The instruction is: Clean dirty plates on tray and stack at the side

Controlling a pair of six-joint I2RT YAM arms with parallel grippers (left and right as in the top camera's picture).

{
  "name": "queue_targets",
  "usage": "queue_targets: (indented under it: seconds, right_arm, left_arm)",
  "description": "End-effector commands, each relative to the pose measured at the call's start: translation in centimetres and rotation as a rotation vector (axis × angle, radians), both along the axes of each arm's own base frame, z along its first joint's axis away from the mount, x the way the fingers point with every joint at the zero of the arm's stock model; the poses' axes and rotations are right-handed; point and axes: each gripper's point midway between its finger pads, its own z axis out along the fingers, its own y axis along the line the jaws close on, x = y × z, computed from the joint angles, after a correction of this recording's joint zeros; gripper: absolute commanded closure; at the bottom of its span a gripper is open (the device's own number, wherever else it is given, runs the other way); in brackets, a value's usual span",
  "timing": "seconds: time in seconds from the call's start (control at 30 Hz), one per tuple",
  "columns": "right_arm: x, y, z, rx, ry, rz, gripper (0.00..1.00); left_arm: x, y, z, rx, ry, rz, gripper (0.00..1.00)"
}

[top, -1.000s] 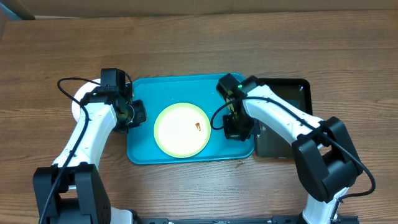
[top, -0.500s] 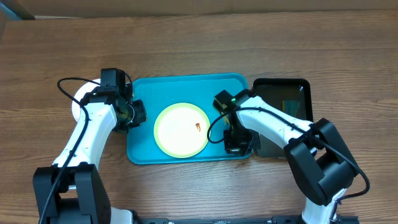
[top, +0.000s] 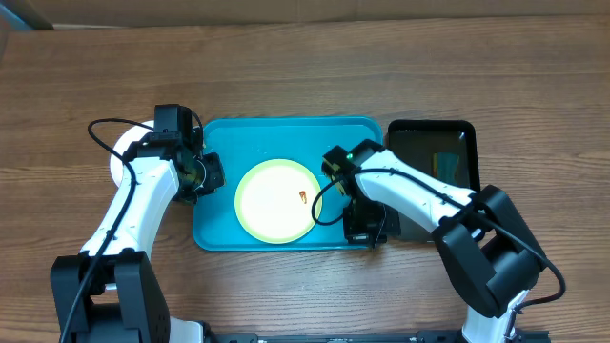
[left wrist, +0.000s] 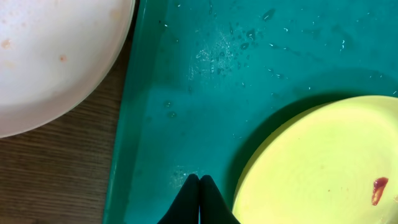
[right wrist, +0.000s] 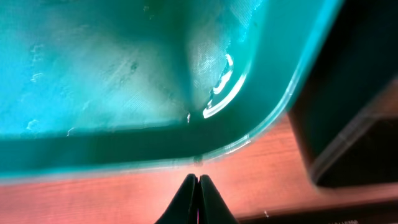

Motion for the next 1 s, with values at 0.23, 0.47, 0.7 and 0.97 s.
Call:
queue_targets:
  seconds: [0.23,0.47,0.7,0.97]
  right_arm:
    - [14.5,-8.4,13.2,0.194,-0.384,-0.3,0.96]
    - [16.2,-22.1,10.9,0.119,-0.419,-0.686,0.96]
    - [14.8,-30.0,7.7,0.075,-0.437,-0.891,0.96]
    - [14.7,-30.2,3.8,0.141,-0.449,-0.847,0.96]
  left_arm:
    - [-0.3,-0.3,-0.5,0.001,0.015,-0.033,0.96]
    - [-0.3,-0.3,-0.5,0.0,0.015,-0.033,0.96]
    - [-0.4,-0.4,-0.5,-0.007,0.015,-0.034,0.96]
    - [-0.3,-0.4,-0.5,-0.007,0.013,-0.034,0.96]
